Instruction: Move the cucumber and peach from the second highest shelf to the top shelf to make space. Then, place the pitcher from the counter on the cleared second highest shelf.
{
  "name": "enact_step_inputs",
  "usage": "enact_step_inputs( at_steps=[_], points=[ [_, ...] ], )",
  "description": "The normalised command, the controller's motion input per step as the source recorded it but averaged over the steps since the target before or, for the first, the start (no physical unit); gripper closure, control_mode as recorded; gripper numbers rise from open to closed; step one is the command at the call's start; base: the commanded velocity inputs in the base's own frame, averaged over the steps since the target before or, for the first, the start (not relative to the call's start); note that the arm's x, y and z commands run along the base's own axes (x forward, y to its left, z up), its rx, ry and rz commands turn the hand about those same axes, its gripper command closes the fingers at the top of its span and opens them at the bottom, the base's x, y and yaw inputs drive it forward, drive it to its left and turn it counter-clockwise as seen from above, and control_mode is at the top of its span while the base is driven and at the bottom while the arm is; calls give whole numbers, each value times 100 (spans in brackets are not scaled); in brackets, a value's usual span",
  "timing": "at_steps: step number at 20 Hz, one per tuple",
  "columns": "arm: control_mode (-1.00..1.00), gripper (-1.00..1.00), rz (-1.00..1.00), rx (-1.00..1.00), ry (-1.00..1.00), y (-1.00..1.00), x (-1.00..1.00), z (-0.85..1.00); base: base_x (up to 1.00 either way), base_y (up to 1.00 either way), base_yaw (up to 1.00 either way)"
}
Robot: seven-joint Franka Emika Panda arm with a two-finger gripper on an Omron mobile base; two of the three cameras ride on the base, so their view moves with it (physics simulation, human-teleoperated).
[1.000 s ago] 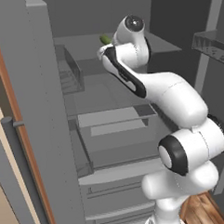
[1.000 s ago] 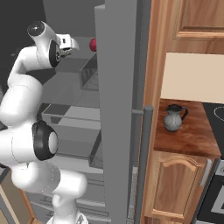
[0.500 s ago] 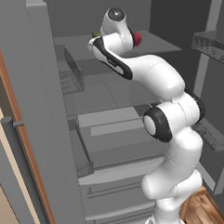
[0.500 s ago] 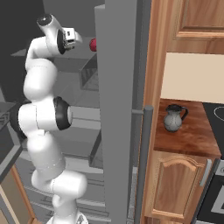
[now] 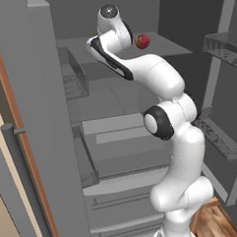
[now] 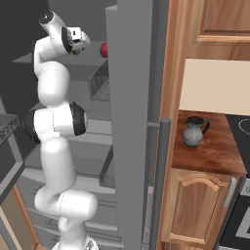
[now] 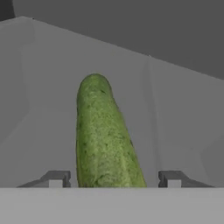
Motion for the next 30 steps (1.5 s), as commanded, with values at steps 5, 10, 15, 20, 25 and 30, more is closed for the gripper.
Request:
enact_step_inputs(
  at_steps=[5,10,15,20,25,30],
  points=[
    [-100,-100,-8,-2,-22,0,2,-66,0,0,0],
    [-100,-100,-15,-7,-30,-9,-43,-97,0,0,0],
    [-100,-100,-15,-1,-9,-41,-61,-18,0,0,0],
    [-100,-100,-12,1,3,-43,-98,0,0,0,0],
    [-100,-100,-2,5,8,-8,-100,0,0,0,0],
    [-100,-100,0,5,4,0,-100,-11,0,0,0]
  ],
)
